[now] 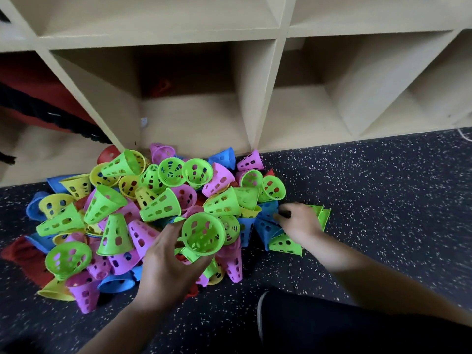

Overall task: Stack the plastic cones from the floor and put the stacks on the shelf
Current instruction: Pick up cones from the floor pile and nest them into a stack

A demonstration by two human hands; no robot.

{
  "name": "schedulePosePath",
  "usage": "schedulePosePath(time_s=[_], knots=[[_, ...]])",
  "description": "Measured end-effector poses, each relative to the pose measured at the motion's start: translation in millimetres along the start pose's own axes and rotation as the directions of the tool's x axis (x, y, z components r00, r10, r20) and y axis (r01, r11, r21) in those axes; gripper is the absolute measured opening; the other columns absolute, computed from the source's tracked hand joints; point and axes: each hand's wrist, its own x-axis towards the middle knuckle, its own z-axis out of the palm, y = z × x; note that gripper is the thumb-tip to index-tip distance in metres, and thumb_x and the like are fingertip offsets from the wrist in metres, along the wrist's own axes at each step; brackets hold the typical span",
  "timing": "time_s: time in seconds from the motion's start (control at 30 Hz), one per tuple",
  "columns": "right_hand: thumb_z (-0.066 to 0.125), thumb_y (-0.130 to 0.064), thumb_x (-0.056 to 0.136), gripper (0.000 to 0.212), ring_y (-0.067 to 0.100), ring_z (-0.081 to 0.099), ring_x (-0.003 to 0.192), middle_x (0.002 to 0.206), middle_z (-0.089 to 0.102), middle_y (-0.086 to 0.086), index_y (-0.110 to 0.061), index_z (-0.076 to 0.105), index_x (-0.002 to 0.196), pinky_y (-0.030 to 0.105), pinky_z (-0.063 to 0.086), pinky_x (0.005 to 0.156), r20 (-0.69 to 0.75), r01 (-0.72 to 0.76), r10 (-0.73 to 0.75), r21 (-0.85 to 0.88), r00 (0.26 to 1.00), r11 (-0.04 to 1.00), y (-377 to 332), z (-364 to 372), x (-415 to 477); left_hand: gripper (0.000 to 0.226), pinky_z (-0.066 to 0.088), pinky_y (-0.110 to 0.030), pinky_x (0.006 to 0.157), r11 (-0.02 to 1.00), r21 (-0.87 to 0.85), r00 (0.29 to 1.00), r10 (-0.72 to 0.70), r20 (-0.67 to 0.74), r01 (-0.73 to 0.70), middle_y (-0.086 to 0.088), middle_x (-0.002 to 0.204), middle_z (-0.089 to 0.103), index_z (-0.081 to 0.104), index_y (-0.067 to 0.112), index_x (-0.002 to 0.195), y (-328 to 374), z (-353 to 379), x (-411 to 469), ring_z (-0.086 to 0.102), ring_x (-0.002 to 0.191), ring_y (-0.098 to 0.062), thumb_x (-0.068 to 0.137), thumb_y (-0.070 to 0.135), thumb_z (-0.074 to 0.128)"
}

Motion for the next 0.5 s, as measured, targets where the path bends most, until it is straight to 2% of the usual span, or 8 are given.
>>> schedulePosePath(time_s=[0.07, 0.13, 0.2, 0.3, 0.33, 0.4, 0.5], knots=[[0.067, -0.032, 0.089, 0.014, 0.020, 0.065, 0.069, 0.094, 0.074, -0.001, -0.022, 0.076, 0.094, 0.025, 0.041, 0.050, 0.008, -0.031, 0.030, 0.022, 1.000, 0.999, -6, 5, 4, 0.062, 0.040, -0.007, 0.076, 1.000, 0.006, 1.000, -0.007, 0.012, 0.006, 0.026, 0.100, 0.058, 0.059, 0.024, 0.118, 0, -2, 1, 0.057, 0.095, 0.006, 0.066, 0.033, 0.091], [0.065, -0.026, 0.089, 0.011, 0.025, 0.067, 0.072, 0.086, 0.073, 0.000, -0.019, 0.074, 0.089, 0.029, 0.048, 0.058, -0.021, -0.038, 0.040, 0.075, 0.999, 0.996, -9, 6, -1, 0.061, 0.040, -0.006, 0.076, 1.000, 0.018, 1.000, -0.006, 0.012, 0.006, 0.023, 0.101, 0.060, 0.060, 0.023, 0.118, -1, -5, 2, 0.058, 0.097, 0.008, 0.066, 0.032, 0.091], [0.062, -0.022, 0.090, 0.011, 0.023, 0.065, 0.064, 0.076, 0.070, -0.001, -0.016, 0.071, 0.090, 0.032, 0.049, 0.058, -0.078, -0.026, 0.036, 0.128, 0.996, 0.991, -12, 0, -16, 0.060, 0.040, -0.005, 0.075, 1.000, 0.031, 1.000, -0.002, -0.006, 0.002, 0.024, 0.100, 0.060, 0.059, 0.024, 0.116, -1, -7, 2, 0.055, 0.098, 0.012, 0.066, 0.031, 0.091], [0.064, -0.021, 0.093, 0.008, 0.008, 0.044, 0.041, 0.058, 0.059, -0.007, -0.016, 0.070, 0.092, 0.028, 0.037, 0.047, -0.270, 0.134, -0.103, 0.096, 0.957, 0.986, -12, -14, -47, 0.058, 0.040, -0.002, 0.069, 0.999, 0.050, 1.000, -0.001, -0.023, 0.002, 0.027, 0.096, 0.055, 0.057, 0.026, 0.114, -1, -7, 3, 0.053, 0.095, 0.016, 0.067, 0.032, 0.090], [0.065, -0.020, 0.093, 0.010, 0.005, 0.040, 0.041, 0.058, 0.058, -0.007, -0.013, 0.071, 0.094, 0.025, 0.035, 0.046, -0.363, 0.223, -0.186, 0.063, 0.913, 0.973, -16, -22, -56, 0.058, 0.040, -0.002, 0.069, 0.999, 0.052, 1.000, 0.002, -0.026, 0.000, 0.027, 0.096, 0.055, 0.058, 0.025, 0.115, 0, -6, 3, 0.053, 0.096, 0.015, 0.067, 0.032, 0.090], [0.063, -0.020, 0.093, 0.016, -0.001, 0.041, 0.051, 0.071, 0.063, -0.002, -0.006, 0.072, 0.096, 0.017, 0.036, 0.053, -0.499, 0.420, -0.366, -0.004, 0.786, 0.908, -31, -40, -69, 0.058, 0.041, -0.001, 0.072, 0.999, 0.045, 0.999, 0.009, -0.033, -0.008, 0.028, 0.098, 0.054, 0.059, 0.025, 0.115, 1, -2, 4, 0.053, 0.099, 0.017, 0.067, 0.032, 0.090], [0.065, -0.015, 0.092, 0.019, 0.010, 0.048, 0.066, 0.082, 0.066, 0.006, 0.002, 0.072, 0.095, 0.020, 0.043, 0.065, -0.555, 0.686, -0.610, -0.092, 0.566, 0.722, -66, -64, -81, 0.060, 0.036, 0.004, 0.079, 0.999, 0.023, 0.999, 0.044, -0.023, -0.044, 0.030, 0.103, 0.054, 0.057, 0.029, 0.118, 6, 6, 5, 0.050, 0.104, 0.018, 0.067, 0.035, 0.088]])
